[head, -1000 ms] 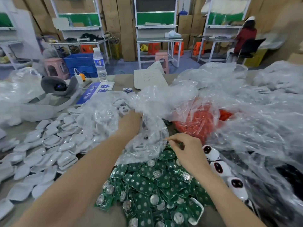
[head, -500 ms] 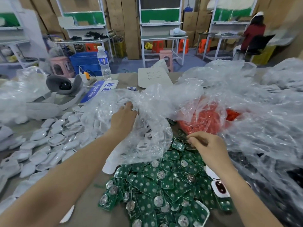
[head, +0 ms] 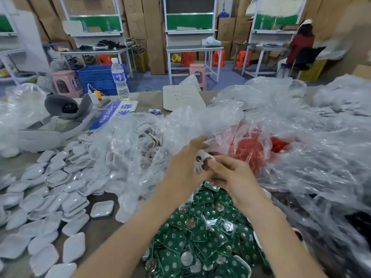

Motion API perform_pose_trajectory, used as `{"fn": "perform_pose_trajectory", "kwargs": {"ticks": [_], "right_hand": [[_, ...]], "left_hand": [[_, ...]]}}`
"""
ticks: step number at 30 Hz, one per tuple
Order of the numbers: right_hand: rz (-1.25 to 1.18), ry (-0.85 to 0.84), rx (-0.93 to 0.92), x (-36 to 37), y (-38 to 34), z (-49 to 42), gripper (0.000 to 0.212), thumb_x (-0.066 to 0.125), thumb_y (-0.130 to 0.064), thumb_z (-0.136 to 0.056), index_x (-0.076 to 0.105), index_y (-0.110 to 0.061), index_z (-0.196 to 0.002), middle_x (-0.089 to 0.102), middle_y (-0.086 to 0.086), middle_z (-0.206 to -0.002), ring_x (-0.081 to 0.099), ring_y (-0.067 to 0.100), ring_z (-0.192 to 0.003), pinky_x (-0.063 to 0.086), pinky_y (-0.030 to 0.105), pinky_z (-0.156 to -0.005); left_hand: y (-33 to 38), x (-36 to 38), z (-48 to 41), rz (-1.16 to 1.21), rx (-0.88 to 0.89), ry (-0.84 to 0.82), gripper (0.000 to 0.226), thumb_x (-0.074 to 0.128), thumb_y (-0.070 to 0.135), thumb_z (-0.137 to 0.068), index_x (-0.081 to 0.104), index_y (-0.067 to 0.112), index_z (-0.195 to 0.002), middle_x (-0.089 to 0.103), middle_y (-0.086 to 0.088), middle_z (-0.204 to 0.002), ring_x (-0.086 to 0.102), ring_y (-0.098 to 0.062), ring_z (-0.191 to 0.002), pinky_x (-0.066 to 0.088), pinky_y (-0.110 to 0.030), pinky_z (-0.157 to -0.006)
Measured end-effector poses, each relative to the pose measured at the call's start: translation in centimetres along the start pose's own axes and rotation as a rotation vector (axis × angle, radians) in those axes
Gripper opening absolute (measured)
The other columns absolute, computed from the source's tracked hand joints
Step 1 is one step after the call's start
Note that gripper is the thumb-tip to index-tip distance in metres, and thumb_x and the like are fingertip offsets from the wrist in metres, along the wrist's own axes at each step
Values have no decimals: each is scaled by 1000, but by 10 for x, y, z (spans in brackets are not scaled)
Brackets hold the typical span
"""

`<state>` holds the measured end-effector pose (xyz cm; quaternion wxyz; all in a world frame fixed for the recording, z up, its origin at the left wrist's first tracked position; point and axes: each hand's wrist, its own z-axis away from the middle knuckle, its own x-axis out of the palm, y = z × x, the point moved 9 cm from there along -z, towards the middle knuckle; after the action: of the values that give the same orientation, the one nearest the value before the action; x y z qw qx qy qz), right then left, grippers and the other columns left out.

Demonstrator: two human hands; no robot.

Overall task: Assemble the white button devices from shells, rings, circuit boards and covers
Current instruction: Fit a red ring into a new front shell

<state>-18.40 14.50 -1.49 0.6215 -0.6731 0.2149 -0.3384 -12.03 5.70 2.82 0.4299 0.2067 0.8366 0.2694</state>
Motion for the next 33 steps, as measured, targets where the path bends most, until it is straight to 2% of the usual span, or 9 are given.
{"fn": "perform_pose_trajectory", "kwargs": {"ticks": [5,9,12,15,20,23,25,28,33], "right_hand": [[-171,124,38,-26,16,1,13,71,-21,-68,80,-16,-76,74,6,-78,65,11,-64,53,18,-58],[-241,200,-2,-38,16,4,9,71,-19,-70,80,-18,-72,76,2,-81,68,8,-68,54,16,-61],[502,333,-338,-42,-16,18,7,76,-17,-77,79,-20,-83,73,-5,-81,67,8,-75,52,17,-70],[1008,193,-589,-10,-29,30,15,79,-8,-75,76,-7,-89,67,-1,-83,59,15,-80,47,21,-75],[1036,-99,-407,-5,-34,26,18,72,-19,-82,75,-13,-99,64,-9,-103,62,4,-93,46,12,-85],[963,354,-425,-79,-85,8,5,66,-15,-87,71,-13,-88,66,-9,-84,65,-1,-75,41,-2,-67],[1161,637,-155,-145,-92,-20,11,64,-9,-90,73,-7,-85,71,7,-80,64,15,-69,46,15,-64],[1382,532,218,-181,-51,-63,17,55,2,-90,70,-1,-98,69,16,-92,64,27,-80,49,32,-73],[1433,443,108,-175,-45,-90,27,47,13,-86,67,-2,-93,66,18,-97,63,31,-84,53,37,-76]], "left_hand": [[-31,14,12,383,-235,11,73,83,20,-75,45,47,-130,60,36,-113,58,13,-106,48,-9,-86],[-45,40,26,799,-485,51,49,68,14,-89,54,27,-135,73,18,-106,69,-5,-99,53,-14,-77],[-51,61,40,1212,-704,68,38,61,25,-91,61,11,-126,74,-6,-109,72,-20,-97,57,-23,-76],[-50,73,45,1342,-762,-10,48,63,28,-81,62,7,-124,72,-14,-104,70,-20,-86,59,-26,-72],[-51,79,45,1391,-743,-60,44,67,23,-77,67,17,-121,73,-11,-107,69,-18,-85,60,-27,-71],[-56,77,45,1411,-760,-32,43,66,21,-76,65,11,-118,73,-13,-111,72,-17,-89,58,-25,-71],[-57,78,47,1445,-773,-18,40,65,17,-76,66,6,-115,72,-15,-111,72,-17,-92,59,-25,-75],[-56,79,48,1460,-780,-22,37,65,15,-78,69,6,-113,72,-15,-112,71,-18,-97,58,-26,-83],[-57,77,47,1428,-750,-64,40,68,28,-73,75,12,-109,74,-5,-105,70,-11,-89,55,-25,-83]]}}
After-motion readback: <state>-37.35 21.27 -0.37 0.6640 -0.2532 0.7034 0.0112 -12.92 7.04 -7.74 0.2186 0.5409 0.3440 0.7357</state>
